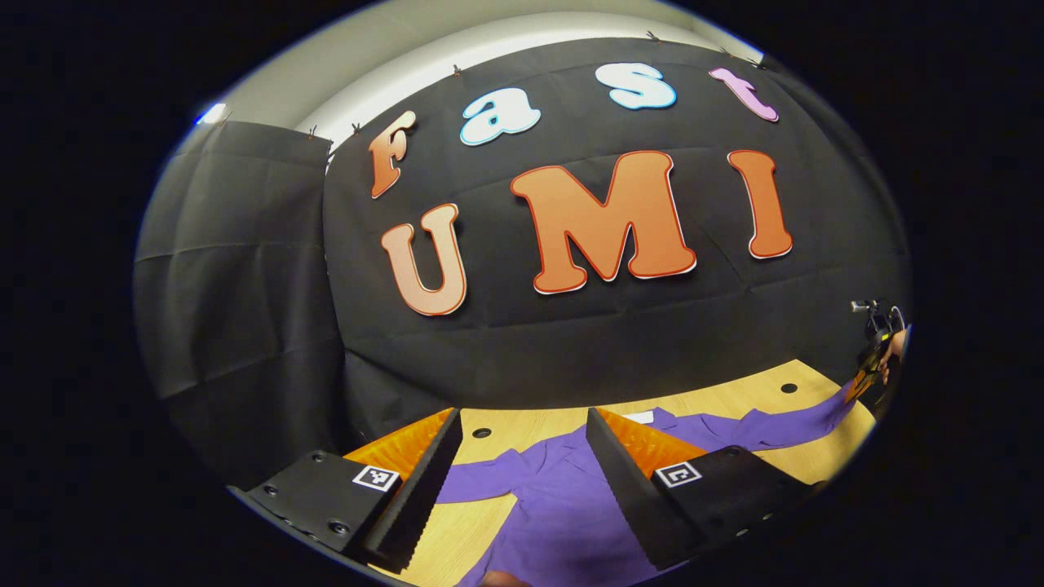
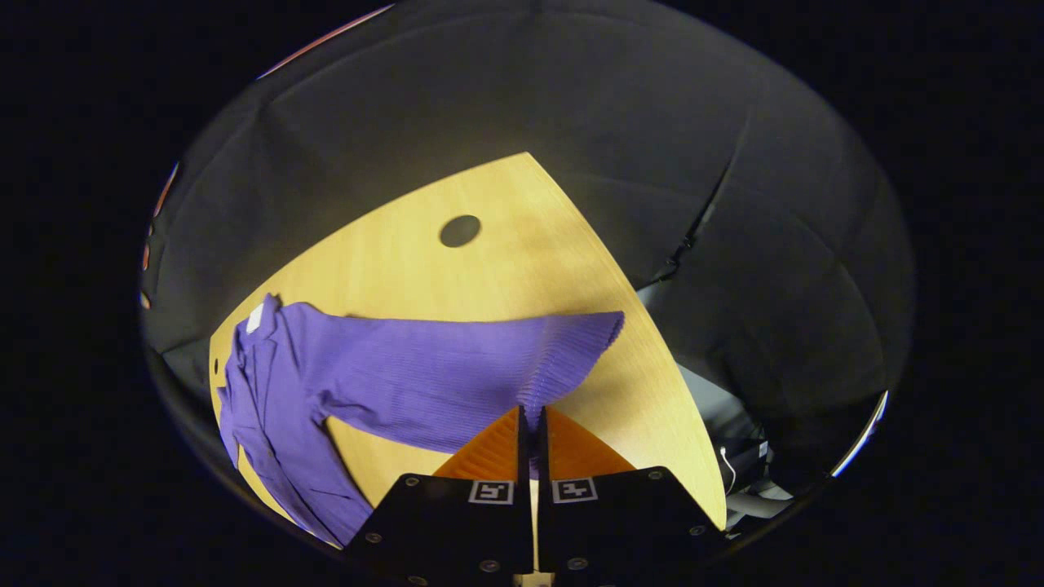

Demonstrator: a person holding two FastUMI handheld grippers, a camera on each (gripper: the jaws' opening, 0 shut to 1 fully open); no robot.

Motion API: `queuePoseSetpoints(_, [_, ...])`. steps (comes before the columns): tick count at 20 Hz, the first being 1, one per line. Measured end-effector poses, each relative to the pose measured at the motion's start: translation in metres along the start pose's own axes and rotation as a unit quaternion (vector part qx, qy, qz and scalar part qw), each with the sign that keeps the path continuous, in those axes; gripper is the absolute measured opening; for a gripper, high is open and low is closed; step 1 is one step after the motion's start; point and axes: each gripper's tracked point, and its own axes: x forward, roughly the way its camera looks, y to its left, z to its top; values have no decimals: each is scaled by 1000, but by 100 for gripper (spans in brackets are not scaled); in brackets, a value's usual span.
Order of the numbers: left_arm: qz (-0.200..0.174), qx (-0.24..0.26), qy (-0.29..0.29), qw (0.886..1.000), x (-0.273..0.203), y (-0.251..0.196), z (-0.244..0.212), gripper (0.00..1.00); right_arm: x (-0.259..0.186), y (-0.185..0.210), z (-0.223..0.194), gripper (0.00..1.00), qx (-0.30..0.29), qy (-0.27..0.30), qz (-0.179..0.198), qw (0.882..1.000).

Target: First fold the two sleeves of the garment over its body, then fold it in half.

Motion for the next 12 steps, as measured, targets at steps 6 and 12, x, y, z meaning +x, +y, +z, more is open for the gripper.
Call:
queuePoseSetpoints(6, [-15,-6,-16,1000,14,31,0,98,-51,100,19,2,-45,-43,49,997])
queuePoseSetpoints(12, [-19,-19,-6,1000,40,82,-20,98,-95,201,28,3,-101,-70,81,989])
